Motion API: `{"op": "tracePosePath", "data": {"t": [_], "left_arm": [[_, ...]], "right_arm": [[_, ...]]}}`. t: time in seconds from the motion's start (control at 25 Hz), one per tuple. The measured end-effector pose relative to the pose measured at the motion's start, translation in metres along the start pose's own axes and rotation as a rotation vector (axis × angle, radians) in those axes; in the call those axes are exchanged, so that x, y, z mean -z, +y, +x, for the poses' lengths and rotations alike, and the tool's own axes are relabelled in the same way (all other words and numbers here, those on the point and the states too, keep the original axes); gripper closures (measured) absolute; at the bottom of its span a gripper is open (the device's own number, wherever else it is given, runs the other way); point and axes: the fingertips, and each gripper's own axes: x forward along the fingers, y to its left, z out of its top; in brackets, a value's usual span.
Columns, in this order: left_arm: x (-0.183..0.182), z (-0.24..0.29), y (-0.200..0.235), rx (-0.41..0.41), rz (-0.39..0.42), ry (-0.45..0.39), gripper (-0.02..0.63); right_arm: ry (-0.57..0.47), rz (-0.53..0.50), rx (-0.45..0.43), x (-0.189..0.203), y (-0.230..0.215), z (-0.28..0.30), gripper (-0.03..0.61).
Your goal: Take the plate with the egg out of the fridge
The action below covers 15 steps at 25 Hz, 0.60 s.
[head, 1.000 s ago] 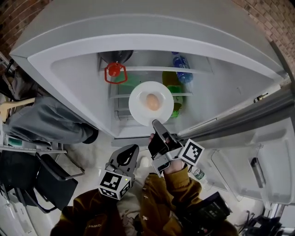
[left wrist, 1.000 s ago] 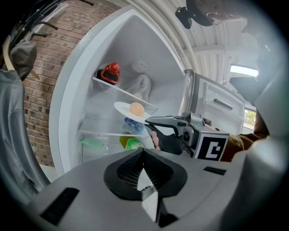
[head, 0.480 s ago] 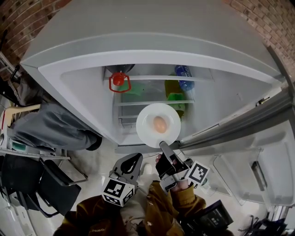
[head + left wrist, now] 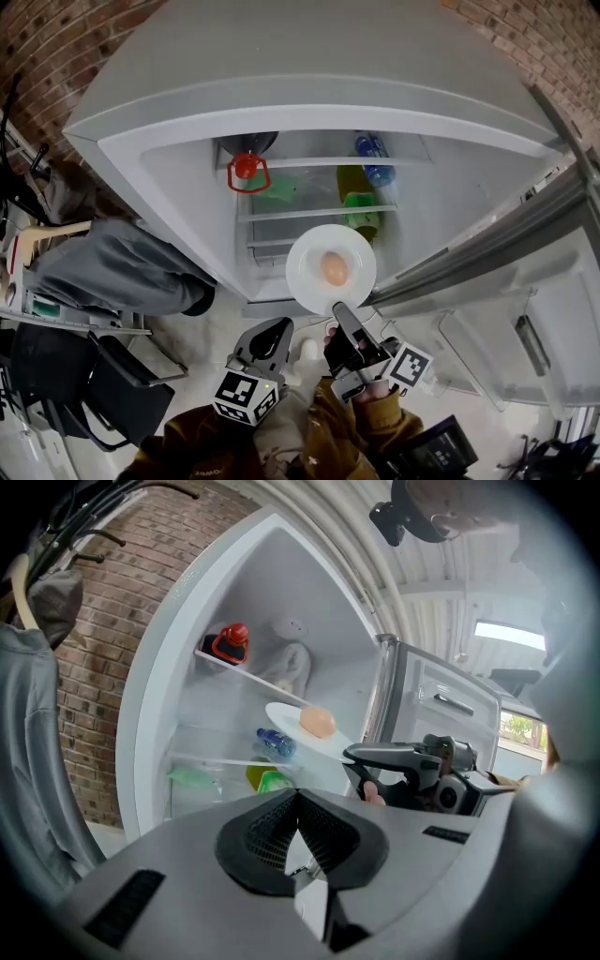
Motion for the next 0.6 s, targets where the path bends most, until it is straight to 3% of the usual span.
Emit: {"op": "tracePosePath", "data": {"t": [0.6], "left_arm": [[-0.005,-0.015,0.007,-0.055,0.007,-0.032,0.604]], "right_arm": [[0.026,0.012,0.024,0.016,-0.008,-0.031,0.561]]}}
